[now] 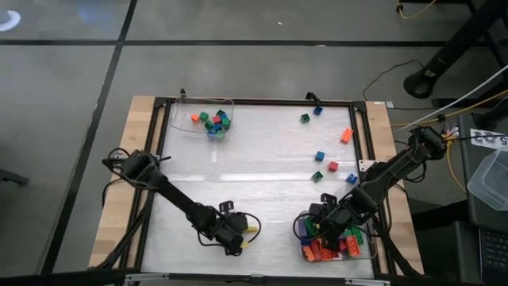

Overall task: Sort blocks by size
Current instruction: Put the rectangular yellow block into the bottom transparent bin

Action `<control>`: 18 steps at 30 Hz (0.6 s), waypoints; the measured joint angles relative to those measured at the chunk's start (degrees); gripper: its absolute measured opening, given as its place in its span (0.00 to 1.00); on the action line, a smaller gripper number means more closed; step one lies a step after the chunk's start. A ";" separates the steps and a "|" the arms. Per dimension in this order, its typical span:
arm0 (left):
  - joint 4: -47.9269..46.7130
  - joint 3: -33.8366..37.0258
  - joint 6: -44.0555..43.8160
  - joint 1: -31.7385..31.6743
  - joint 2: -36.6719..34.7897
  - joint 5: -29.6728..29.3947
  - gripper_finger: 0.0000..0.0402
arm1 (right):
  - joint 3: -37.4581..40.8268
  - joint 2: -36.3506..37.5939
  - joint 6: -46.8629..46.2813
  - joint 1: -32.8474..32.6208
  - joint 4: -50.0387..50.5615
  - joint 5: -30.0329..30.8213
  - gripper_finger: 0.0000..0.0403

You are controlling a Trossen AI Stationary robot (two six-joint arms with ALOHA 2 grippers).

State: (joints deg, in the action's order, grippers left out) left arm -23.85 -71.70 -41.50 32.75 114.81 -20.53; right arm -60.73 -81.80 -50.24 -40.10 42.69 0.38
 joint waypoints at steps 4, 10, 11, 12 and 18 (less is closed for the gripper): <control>0.54 -0.06 0.34 -0.11 0.90 -0.36 0.36 | 0.00 0.00 0.00 0.00 -2.39 0.02 0.56; 1.99 0.07 3.01 -0.25 0.71 -1.93 0.27 | 0.00 0.00 4.40 0.00 -9.38 0.70 0.56; 2.87 0.13 3.70 -0.36 0.71 -1.95 0.23 | 0.00 0.00 5.59 0.00 -10.65 1.32 0.56; 4.02 0.16 4.63 -0.49 0.73 -2.00 0.18 | 0.00 0.00 6.61 0.00 -11.78 2.00 0.56; 13.20 -0.27 9.81 -2.54 1.02 -2.93 0.09 | 0.00 0.00 14.17 -0.02 -16.27 10.40 0.56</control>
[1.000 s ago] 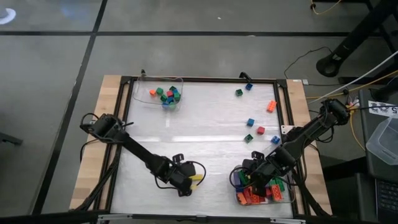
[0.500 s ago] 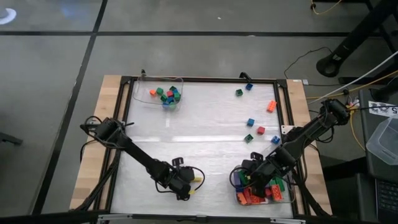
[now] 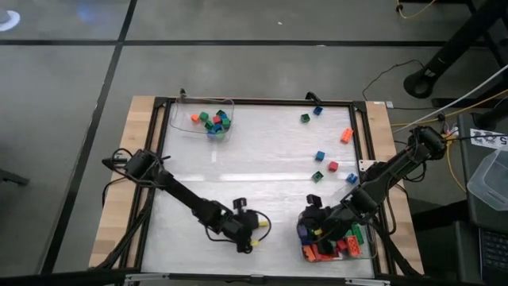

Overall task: Sort blocks by size
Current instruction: Put the rectangular yellow block into the bottom transparent bin

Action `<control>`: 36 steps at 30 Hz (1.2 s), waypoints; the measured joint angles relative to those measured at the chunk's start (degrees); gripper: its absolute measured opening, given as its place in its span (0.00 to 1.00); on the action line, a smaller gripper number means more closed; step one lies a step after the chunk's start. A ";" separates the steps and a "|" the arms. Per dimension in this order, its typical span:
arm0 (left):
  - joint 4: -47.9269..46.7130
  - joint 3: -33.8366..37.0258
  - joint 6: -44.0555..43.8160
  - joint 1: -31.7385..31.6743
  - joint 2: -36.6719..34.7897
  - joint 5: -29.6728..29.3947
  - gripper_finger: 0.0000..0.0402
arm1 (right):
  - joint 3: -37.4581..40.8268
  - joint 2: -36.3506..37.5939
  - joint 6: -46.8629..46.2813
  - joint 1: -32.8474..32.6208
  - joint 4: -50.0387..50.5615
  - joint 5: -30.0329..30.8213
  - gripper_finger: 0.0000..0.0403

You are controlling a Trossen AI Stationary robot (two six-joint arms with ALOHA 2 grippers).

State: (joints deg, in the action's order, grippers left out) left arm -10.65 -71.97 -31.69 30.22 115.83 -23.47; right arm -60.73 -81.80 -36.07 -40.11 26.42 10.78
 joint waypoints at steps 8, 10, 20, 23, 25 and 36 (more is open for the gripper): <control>10.85 -3.26 12.49 -3.21 -0.15 2.07 0.11 | 0.02 -0.06 5.83 0.02 -1.54 7.17 0.56; 12.09 -4.13 14.74 -3.77 -0.22 2.14 0.10 | 0.00 -0.07 6.48 0.02 -1.99 8.12 0.56; 15.63 -7.26 21.13 -4.88 -0.22 2.30 0.11 | 0.01 -0.07 6.62 0.02 -2.54 9.33 0.56; 18.63 -7.40 23.40 -4.94 -0.22 2.28 0.10 | 0.02 -0.07 6.59 0.02 -2.54 10.28 0.56; 20.14 -7.40 24.61 -5.11 -0.24 2.28 0.11 | 0.02 -0.07 6.59 0.02 -2.54 10.59 0.56; 23.86 -7.42 27.30 -5.42 -0.31 2.03 0.12 | 0.02 -0.09 6.59 0.02 -2.40 10.61 0.40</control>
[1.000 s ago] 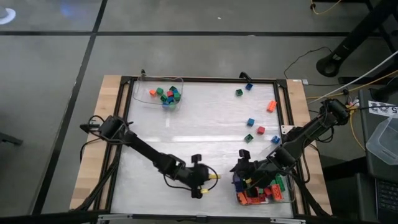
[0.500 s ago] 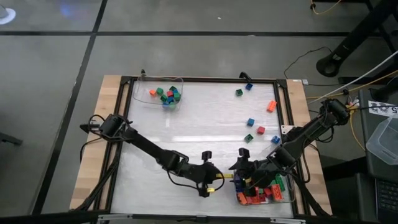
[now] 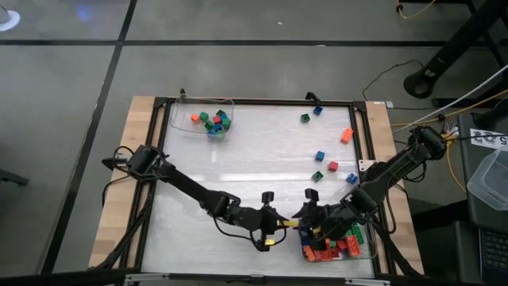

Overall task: Sort blocks by size
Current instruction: Put the rectangular yellow block into the bottom transparent bin

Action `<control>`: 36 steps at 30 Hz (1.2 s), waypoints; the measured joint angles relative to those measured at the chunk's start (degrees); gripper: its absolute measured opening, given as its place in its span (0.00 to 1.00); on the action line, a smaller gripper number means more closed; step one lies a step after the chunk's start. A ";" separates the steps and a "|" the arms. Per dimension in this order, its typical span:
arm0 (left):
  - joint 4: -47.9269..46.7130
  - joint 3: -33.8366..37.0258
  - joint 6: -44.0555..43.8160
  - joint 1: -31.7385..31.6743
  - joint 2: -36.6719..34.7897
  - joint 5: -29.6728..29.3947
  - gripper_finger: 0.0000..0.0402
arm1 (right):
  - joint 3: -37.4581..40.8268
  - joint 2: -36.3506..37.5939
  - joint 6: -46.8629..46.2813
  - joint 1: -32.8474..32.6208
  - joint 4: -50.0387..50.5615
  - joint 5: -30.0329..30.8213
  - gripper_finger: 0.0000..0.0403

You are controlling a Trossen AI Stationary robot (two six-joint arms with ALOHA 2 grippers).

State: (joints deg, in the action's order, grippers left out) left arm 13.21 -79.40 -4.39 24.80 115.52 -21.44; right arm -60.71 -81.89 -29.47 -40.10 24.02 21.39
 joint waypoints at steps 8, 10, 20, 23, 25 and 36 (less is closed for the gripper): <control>-0.50 0.00 0.10 0.00 0.00 0.39 0.22 | 0.00 0.00 0.01 0.06 0.01 -2.80 0.14; -0.46 0.00 0.08 0.04 0.00 0.77 0.24 | 0.02 0.25 -0.02 0.11 0.19 -5.28 0.14; -1.68 -0.04 -0.02 -0.04 -0.02 -0.10 0.37 | 0.02 8.04 -13.40 -0.20 12.06 -22.02 0.19; -2.66 -0.04 -0.06 -0.13 -0.02 -0.07 0.39 | 0.00 10.26 -18.99 -0.06 17.03 -28.33 0.20; -3.49 -0.04 -0.07 -0.15 -0.02 0.10 0.39 | 0.00 11.47 -22.48 -0.04 19.54 -32.85 0.18; -7.11 0.00 -0.08 -0.26 -0.02 0.16 0.38 | 0.00 11.11 -37.97 -0.07 32.60 -38.16 0.28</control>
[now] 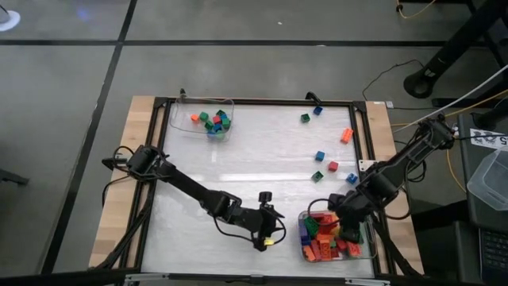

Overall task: Sort blocks by size
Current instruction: Put the rectangular yellow block into the bottom transparent bin, then put the square red block into the top transparent bin

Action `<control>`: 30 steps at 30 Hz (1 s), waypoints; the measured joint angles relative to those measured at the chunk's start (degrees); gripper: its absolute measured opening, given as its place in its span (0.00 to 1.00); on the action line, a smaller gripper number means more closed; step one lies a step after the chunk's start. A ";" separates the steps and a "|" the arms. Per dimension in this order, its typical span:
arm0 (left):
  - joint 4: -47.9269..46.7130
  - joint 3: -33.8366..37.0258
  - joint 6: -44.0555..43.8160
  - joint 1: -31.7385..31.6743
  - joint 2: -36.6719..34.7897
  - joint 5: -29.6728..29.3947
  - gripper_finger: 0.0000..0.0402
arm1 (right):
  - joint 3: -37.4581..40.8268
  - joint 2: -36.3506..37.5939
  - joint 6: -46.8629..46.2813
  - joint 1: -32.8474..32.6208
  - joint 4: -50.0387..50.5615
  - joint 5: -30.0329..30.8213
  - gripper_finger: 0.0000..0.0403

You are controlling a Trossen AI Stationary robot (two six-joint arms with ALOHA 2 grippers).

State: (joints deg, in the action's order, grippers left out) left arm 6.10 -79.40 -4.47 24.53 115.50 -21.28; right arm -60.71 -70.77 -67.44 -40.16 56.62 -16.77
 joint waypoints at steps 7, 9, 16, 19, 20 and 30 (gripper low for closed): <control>-1.39 0.02 0.00 0.00 0.00 0.11 0.39 | 0.02 -0.22 -2.81 0.64 6.64 1.04 0.39; -1.09 0.02 0.00 -0.02 -0.42 0.09 0.39 | 0.02 -0.10 -1.06 1.42 6.94 0.42 0.40; -5.53 0.04 2.30 -0.37 -5.50 -0.06 0.39 | 0.00 0.82 7.52 6.75 10.02 5.69 0.40; -9.83 0.11 2.69 -0.98 -8.97 -0.65 0.39 | 0.00 1.06 13.30 11.03 14.98 9.22 0.40; -10.57 0.51 2.82 -1.15 -10.04 -0.85 0.39 | 0.00 1.04 15.40 12.58 17.03 10.96 0.40; -8.90 15.64 -1.54 -3.64 -25.26 -6.58 0.39 | 5.10 1.04 33.67 30.74 21.61 21.13 0.40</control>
State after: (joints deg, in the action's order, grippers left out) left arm -2.80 -63.75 -6.01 20.89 90.24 -27.86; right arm -55.61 -69.73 -33.77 -9.42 78.22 4.36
